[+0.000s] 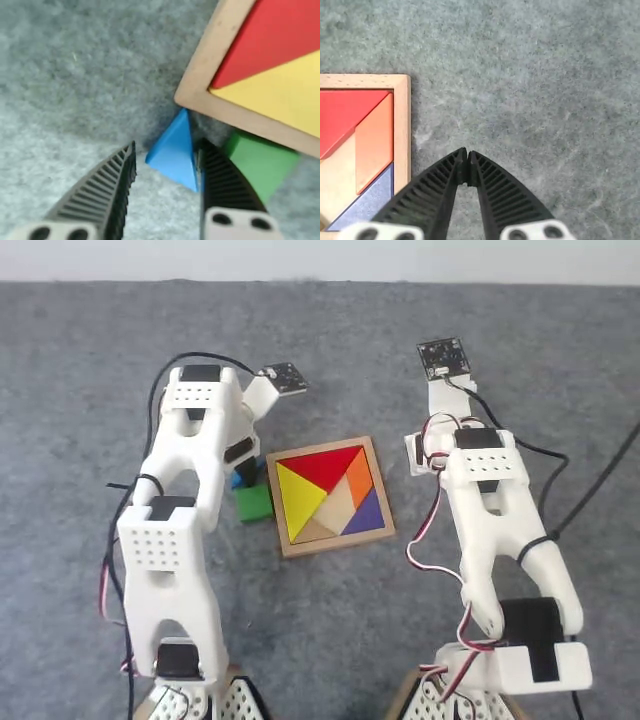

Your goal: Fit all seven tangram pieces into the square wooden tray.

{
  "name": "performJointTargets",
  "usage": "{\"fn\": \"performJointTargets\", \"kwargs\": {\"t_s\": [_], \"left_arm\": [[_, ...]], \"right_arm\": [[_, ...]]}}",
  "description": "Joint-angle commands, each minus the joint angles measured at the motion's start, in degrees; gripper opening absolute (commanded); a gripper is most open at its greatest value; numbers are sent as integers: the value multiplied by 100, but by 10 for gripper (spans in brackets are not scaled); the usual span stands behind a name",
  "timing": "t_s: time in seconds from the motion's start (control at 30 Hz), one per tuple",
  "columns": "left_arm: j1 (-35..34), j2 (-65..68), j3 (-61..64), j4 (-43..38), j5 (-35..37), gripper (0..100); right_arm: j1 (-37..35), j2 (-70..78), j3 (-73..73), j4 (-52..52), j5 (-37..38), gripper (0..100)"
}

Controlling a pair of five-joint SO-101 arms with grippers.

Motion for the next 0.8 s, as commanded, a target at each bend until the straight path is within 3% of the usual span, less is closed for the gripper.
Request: {"fn": "performJointTargets", "kwargs": {"t_s": [0.0, 0.3, 0.5, 0.77], "left_arm": [[88, -18, -215, 44, -88, 175], [88, -18, -207, 44, -70, 167], [88, -26, -198, 176, -88, 84], [88, -26, -198, 202, -79, 83]], "right_arm": [[-57, -330, -88, -4, 70, 9], [-57, -330, -88, -4, 70, 9], [-48, -330, -88, -4, 70, 9], [-48, -330, -88, 4, 70, 9]]}}
